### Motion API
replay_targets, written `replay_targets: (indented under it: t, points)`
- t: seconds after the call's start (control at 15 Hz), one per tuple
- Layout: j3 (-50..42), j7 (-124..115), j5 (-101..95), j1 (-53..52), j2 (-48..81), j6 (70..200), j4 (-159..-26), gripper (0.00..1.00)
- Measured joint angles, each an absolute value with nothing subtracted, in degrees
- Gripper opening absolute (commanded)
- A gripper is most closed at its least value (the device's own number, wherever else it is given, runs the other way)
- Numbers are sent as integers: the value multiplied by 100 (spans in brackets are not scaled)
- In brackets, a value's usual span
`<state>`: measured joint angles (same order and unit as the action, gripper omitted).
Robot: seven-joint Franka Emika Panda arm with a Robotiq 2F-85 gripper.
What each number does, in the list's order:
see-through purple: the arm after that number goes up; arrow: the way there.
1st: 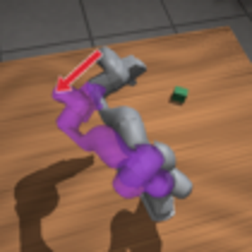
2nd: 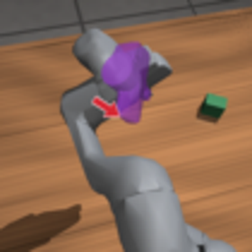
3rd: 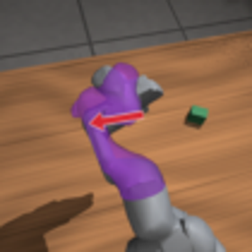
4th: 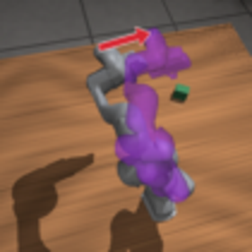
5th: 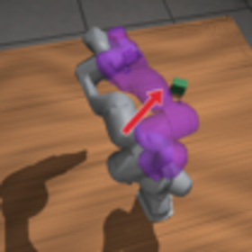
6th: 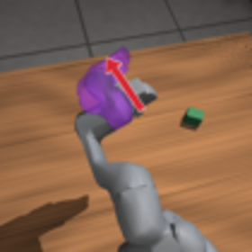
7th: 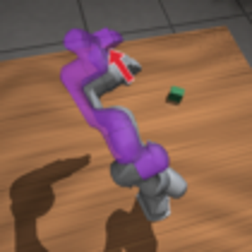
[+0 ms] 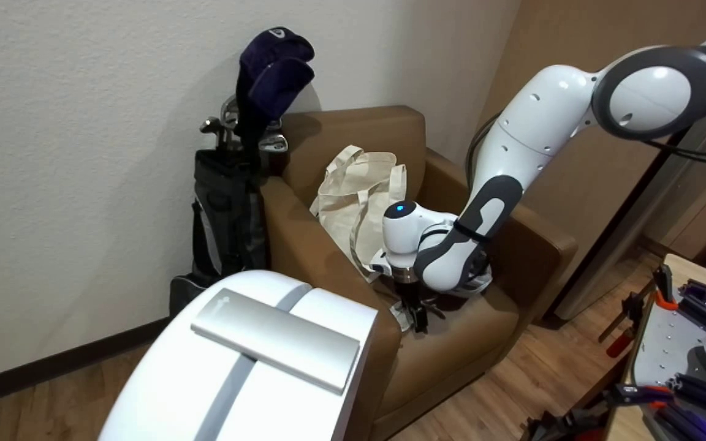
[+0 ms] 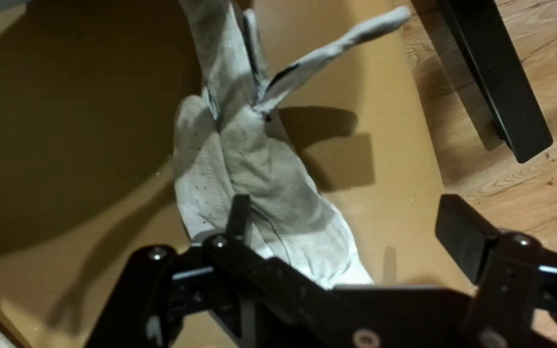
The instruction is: Move the white object to the arm of the couch
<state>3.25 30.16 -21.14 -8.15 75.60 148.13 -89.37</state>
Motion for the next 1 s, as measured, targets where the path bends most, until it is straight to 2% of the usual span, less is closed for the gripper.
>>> replay_targets:
  t: [0.6, 0.8, 1.0]
  points:
    - [265, 3391, -2371, -816, 7771, 14813, -8607, 8]
    - [263, 3394, -2371, -816, 7773, 14813, -8599, 2]
    - [308, 3394, -2367, -774, 7754, 14814, -8597, 3]
